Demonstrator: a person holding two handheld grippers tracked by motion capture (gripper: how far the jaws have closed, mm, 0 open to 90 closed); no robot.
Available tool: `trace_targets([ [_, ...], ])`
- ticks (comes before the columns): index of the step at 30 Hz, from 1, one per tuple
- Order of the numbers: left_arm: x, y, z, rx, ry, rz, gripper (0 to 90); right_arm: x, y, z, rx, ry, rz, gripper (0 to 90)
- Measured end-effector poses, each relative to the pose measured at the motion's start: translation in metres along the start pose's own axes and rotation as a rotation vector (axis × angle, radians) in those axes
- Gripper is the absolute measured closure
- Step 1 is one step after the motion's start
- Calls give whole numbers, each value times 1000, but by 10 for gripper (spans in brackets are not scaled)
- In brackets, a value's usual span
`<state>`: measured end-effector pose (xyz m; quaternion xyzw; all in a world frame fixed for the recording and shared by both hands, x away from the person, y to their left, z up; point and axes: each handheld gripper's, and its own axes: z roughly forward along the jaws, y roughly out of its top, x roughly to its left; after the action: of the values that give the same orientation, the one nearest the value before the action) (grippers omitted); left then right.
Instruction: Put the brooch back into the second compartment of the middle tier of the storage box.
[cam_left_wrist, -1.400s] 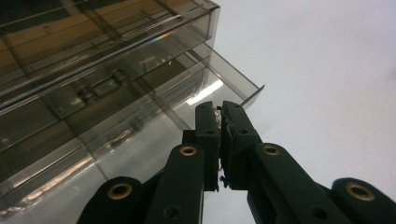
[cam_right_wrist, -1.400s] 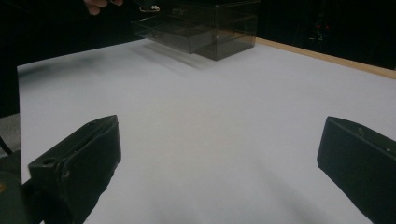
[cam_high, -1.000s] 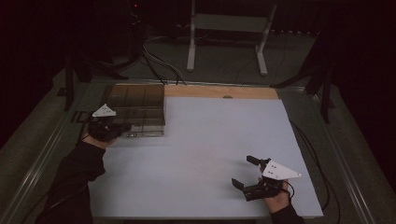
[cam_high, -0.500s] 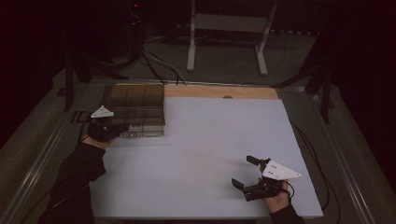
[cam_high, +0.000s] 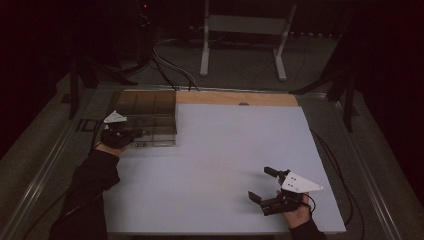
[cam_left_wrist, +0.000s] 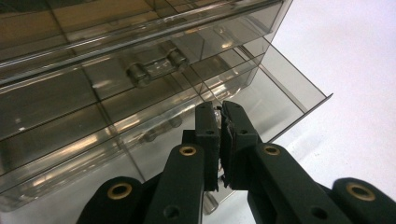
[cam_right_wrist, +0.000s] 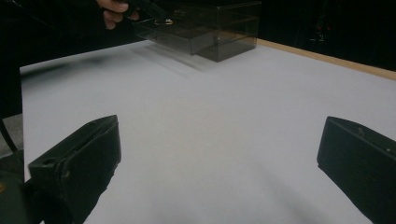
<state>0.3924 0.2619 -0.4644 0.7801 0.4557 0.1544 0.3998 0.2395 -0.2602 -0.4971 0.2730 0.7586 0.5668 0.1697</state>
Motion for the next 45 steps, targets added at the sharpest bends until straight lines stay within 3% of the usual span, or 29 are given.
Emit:
trace_targets([
  [15,1,4,4,-34,40,-30,859,0,0,0,3,4,4,0],
  [18,1,4,3,-52,52,-39,798,0,0,0,5,3,1,0],
  [20,0,4,2,-55,63,-42,705,0,-1,0,6,4,2,0],
  [22,0,3,1,-57,59,-46,672,0,0,0,2,4,4,0],
  [25,-2,3,-1,-52,51,-55,525,0,-1,1,9,4,2,0],
  [29,-4,4,-5,-57,42,-61,400,0,0,0,2,4,1,0],
  [38,-11,7,-12,-71,44,-61,259,0,0,1,8,5,4,0],
  [45,-19,11,-14,-50,37,-56,119,0,0,0,3,3,3,0],
])
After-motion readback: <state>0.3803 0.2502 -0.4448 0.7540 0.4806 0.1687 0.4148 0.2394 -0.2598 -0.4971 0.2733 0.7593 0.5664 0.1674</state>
